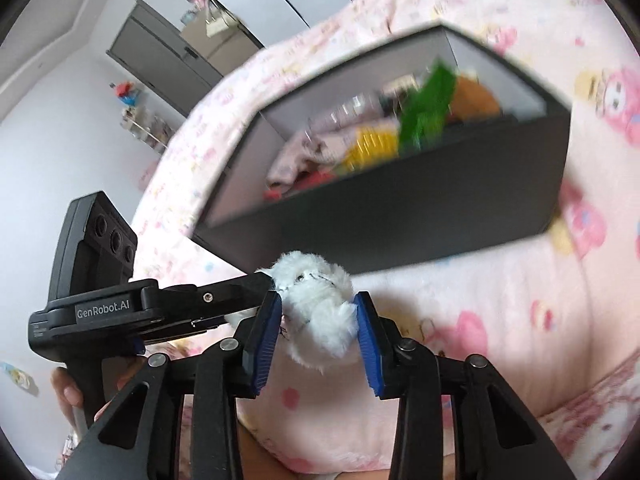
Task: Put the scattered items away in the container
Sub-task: 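Lower the white plush into the box beside the yellow snack, then open both grippers to release the plush and lift away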
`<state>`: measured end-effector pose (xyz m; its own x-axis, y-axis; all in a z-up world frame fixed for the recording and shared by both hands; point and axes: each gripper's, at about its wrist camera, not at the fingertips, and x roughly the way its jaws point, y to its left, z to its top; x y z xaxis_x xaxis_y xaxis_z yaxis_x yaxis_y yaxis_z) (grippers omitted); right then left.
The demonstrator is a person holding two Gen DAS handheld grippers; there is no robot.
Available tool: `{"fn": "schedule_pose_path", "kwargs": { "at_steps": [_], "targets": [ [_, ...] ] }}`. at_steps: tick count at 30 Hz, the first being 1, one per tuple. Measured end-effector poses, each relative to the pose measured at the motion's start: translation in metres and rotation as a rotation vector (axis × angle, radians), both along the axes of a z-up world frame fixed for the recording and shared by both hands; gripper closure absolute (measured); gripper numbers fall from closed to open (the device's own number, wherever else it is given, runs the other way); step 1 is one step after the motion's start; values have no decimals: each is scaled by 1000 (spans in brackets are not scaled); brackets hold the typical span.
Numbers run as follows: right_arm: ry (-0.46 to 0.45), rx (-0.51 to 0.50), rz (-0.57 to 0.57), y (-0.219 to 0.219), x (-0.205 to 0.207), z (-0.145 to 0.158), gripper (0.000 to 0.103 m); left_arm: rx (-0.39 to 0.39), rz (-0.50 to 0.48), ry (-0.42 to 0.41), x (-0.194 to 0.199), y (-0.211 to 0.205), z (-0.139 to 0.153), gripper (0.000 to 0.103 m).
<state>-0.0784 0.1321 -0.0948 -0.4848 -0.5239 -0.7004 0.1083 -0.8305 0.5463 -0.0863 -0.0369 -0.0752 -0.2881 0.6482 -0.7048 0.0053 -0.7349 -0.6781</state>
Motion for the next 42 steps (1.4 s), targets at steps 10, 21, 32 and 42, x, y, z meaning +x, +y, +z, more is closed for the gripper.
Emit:
{"fn": "schedule_pose_path", "kwargs": {
  "at_steps": [10, 21, 32, 42],
  "targets": [
    [149, 73, 37, 13, -35, 75, 70, -145, 32, 157, -67, 1, 66, 61],
    [14, 170, 105, -7, -82, 18, 70, -308, -29, 83, -93, 9, 9, 64],
    [104, 320, 56, -11, -59, 30, 73, -279, -56, 124, -91, 13, 5, 64],
    [77, 388, 61, -20, -51, 26, 73, -308, -97, 106, -89, 22, 5, 65]
  ]
}}
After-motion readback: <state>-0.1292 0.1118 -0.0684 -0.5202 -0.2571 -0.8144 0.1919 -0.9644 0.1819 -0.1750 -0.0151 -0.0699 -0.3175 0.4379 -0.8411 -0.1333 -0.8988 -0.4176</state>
